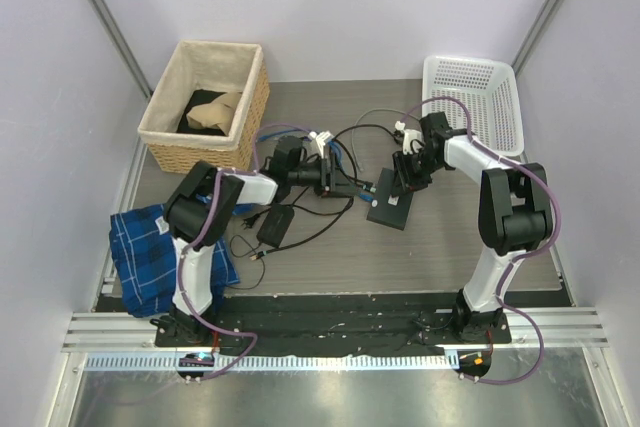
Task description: Pull the plug from the switch port
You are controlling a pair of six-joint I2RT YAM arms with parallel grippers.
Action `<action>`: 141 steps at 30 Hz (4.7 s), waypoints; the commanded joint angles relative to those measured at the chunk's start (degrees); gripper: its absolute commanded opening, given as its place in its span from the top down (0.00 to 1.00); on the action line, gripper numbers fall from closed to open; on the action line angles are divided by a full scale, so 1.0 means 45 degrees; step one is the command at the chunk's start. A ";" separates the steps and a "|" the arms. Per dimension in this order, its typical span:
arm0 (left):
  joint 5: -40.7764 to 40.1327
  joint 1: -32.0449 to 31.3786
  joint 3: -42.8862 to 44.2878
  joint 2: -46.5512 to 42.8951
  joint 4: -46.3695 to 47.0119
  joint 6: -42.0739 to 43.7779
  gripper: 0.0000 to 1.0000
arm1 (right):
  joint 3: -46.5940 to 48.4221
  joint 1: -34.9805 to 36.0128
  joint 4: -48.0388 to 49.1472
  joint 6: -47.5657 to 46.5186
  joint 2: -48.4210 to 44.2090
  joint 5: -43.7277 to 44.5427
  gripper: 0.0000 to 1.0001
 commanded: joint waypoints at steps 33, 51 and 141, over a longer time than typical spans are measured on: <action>-0.9005 -0.2655 -0.0968 0.2399 -0.0600 -0.7373 0.31 | -0.1569 0.0115 -0.0375 0.0082 0.1894 0.0286 0.56; -1.0412 -0.3027 -0.1985 0.3786 0.3447 -0.4894 0.73 | -0.1569 0.0115 -0.0453 0.0082 0.1816 0.0129 0.55; -0.5936 0.0356 -0.1426 0.3590 0.4568 -0.6040 1.00 | -0.1413 -0.0295 -0.0630 -0.0115 0.2148 0.0031 0.53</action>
